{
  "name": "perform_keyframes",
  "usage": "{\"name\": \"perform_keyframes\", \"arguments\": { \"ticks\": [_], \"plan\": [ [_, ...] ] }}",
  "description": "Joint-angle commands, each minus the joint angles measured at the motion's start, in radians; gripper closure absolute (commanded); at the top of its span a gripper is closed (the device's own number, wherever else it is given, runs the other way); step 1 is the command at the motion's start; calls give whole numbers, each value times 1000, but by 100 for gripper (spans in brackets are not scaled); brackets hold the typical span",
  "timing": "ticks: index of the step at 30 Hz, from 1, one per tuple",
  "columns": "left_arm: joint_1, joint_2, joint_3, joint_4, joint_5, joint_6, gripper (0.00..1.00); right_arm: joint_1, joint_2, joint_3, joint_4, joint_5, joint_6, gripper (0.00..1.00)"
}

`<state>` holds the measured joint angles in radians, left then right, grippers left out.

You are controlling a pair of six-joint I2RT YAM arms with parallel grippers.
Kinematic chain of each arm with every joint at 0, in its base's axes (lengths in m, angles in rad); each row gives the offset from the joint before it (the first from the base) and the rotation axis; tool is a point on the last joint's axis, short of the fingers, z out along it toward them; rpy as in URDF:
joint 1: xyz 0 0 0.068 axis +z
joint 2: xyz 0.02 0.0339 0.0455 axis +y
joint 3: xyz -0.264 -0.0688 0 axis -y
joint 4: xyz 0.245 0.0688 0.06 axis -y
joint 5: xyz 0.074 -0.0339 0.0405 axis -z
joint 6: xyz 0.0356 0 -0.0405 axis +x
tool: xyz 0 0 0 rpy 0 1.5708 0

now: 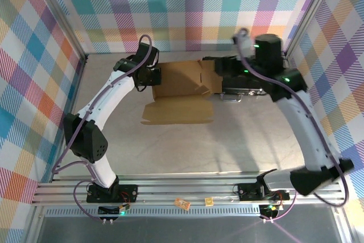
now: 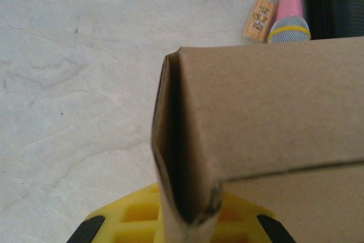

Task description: Fold the paper box

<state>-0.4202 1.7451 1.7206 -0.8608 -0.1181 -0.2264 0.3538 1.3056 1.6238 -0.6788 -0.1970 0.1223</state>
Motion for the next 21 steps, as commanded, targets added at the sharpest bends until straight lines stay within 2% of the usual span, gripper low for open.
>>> {"name": "perform_keyframes", "arguments": {
  "ticks": [1, 3, 5, 7, 10, 13, 16, 21],
  "plan": [
    [6, 10, 46, -52, 72, 22, 100, -64, -23, -238, 181, -208, -56, 39],
    [9, 14, 51, -57, 95, 33, 100, -86, -63, -383, 288, -230, -130, 36],
    [11, 23, 67, -74, 116, 43, 100, -139, -64, -459, 355, -316, -151, 35],
    [12, 31, 81, -93, 125, 54, 100, -172, -19, -451, 329, -376, -185, 35],
    [14, 31, 82, -102, 132, 65, 100, -186, 57, -397, 255, -375, -262, 36],
    [14, 32, 79, -103, 139, 67, 100, -193, 90, -378, 268, -391, -266, 36],
    [14, 33, 77, -99, 146, 64, 100, -193, 136, -341, 255, -422, -249, 41],
    [14, 43, 87, -99, 150, 61, 100, -180, 196, -300, 216, -430, -228, 58]
  ]
}}
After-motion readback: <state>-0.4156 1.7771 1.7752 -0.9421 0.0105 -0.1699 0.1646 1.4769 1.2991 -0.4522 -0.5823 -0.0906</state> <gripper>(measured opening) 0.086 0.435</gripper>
